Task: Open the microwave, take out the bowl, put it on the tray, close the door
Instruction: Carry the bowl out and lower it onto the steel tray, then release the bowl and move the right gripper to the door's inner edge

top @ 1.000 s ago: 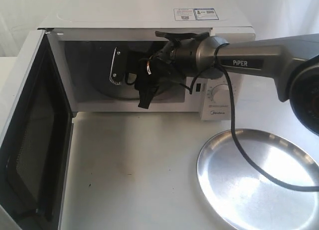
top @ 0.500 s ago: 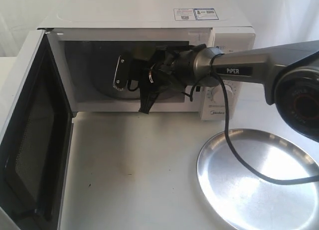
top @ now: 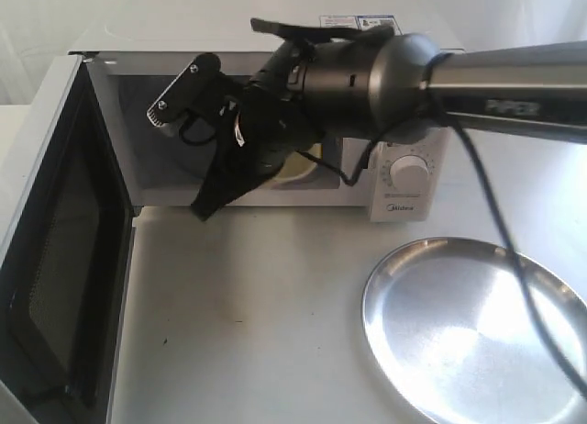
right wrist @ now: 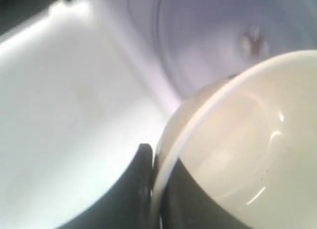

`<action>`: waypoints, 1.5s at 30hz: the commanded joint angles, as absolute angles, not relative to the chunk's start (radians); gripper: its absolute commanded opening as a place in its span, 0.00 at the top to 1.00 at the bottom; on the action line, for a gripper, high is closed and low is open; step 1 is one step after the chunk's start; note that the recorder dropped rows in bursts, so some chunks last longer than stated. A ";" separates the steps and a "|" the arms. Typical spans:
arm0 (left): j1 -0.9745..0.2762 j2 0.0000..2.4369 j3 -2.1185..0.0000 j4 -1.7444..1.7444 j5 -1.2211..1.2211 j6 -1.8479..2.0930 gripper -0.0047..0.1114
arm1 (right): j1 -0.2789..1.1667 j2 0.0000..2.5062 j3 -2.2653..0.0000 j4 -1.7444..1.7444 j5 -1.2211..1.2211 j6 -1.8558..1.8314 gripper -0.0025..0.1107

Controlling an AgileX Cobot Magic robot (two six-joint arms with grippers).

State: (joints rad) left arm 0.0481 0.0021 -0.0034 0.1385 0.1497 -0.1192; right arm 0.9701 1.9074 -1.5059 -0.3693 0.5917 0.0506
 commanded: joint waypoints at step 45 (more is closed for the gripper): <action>0.047 0.000 0.000 0.135 0.149 -0.125 0.96 | 1.036 1.528 -0.570 -0.880 0.492 1.052 0.81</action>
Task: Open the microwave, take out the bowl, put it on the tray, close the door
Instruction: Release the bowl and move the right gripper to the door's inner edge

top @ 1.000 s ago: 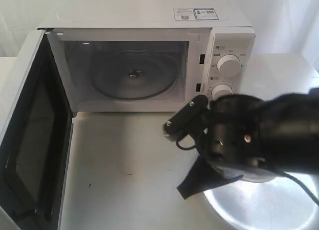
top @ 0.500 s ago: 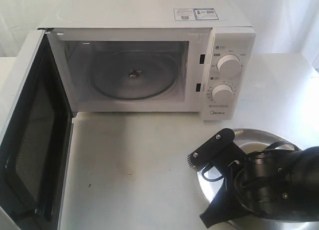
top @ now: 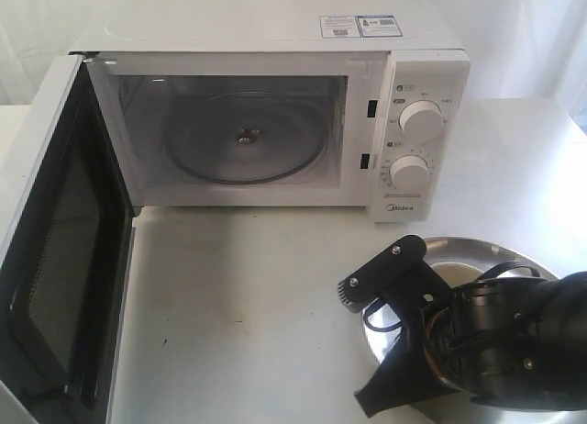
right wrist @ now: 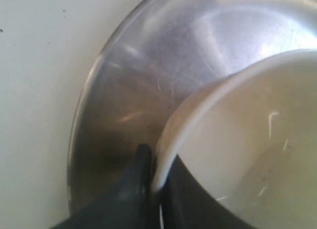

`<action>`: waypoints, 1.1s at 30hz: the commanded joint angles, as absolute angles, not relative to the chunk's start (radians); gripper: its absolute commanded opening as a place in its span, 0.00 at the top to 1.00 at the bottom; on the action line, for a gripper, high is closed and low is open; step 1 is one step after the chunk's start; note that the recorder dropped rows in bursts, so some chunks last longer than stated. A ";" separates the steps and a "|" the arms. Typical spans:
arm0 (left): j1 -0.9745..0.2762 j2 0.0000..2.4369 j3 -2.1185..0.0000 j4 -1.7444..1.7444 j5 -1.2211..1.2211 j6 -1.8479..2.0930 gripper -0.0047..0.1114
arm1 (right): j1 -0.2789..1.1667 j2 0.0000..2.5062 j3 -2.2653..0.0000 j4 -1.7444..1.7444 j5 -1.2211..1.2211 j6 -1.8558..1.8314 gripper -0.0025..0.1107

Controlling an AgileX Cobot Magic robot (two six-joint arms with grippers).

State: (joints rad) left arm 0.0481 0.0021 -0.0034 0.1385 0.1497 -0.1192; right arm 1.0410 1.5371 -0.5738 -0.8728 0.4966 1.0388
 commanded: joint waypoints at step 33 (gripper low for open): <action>0.047 0.000 0.000 0.135 0.149 -0.125 0.96 | 1.036 1.111 -0.570 -1.514 -0.267 1.310 0.98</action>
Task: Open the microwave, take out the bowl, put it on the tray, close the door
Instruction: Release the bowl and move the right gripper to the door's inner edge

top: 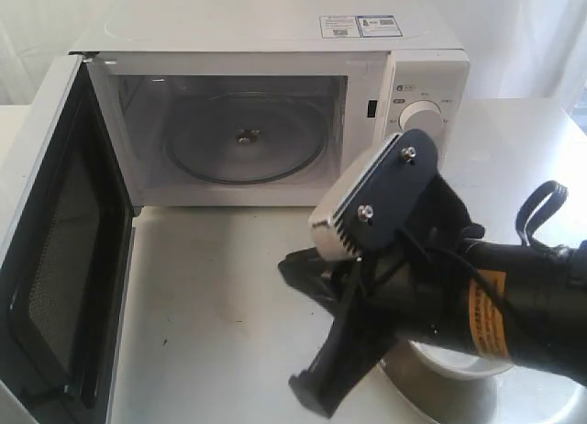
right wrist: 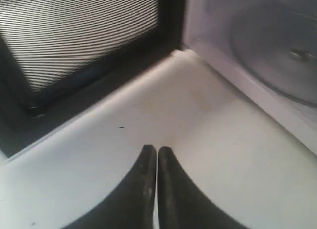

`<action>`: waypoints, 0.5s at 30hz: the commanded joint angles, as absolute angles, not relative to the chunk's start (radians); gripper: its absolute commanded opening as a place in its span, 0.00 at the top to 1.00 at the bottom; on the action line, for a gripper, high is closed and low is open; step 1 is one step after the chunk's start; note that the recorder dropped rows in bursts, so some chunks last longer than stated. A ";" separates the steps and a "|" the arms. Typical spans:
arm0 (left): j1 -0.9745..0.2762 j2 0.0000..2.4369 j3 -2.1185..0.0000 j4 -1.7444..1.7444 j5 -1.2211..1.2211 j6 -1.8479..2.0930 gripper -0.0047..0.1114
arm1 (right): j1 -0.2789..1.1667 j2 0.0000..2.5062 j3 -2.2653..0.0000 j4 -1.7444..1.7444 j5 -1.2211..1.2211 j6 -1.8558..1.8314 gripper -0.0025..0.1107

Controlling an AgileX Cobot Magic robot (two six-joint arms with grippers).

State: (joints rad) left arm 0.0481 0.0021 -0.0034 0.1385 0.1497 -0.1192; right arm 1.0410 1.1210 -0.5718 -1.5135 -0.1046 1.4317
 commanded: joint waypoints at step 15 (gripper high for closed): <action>0.047 0.000 0.000 0.135 0.149 -0.125 0.96 | 1.036 1.444 -0.574 -0.631 -1.000 0.355 0.98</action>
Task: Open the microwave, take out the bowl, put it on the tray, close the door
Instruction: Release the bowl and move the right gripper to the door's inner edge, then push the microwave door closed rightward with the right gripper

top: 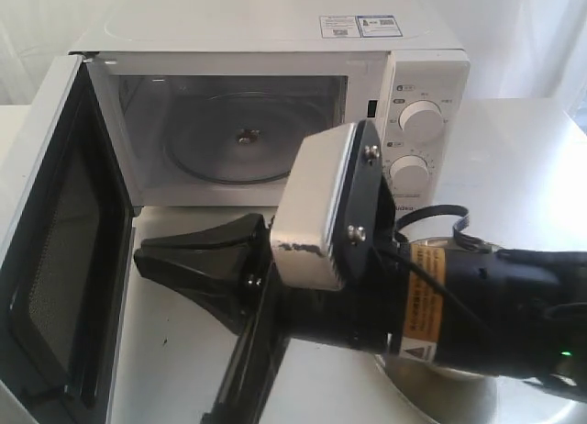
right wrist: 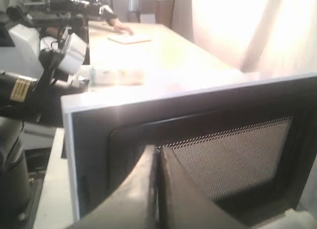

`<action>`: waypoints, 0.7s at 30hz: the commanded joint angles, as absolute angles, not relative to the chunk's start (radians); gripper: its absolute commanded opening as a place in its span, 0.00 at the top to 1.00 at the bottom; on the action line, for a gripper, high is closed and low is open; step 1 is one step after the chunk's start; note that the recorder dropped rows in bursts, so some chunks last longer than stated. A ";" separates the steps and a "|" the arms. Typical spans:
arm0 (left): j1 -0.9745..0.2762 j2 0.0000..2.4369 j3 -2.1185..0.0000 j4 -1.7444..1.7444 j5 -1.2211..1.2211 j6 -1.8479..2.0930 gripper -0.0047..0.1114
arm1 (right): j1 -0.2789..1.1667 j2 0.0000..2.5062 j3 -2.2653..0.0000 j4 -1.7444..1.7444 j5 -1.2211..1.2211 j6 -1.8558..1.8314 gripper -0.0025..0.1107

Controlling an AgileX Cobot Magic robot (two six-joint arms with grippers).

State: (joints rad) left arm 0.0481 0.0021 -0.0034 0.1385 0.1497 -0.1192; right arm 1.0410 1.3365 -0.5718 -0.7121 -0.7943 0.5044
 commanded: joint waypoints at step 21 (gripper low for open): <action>0.047 0.000 0.000 0.135 0.149 -0.125 0.96 | 1.272 1.525 -0.890 -0.653 -0.489 0.280 0.98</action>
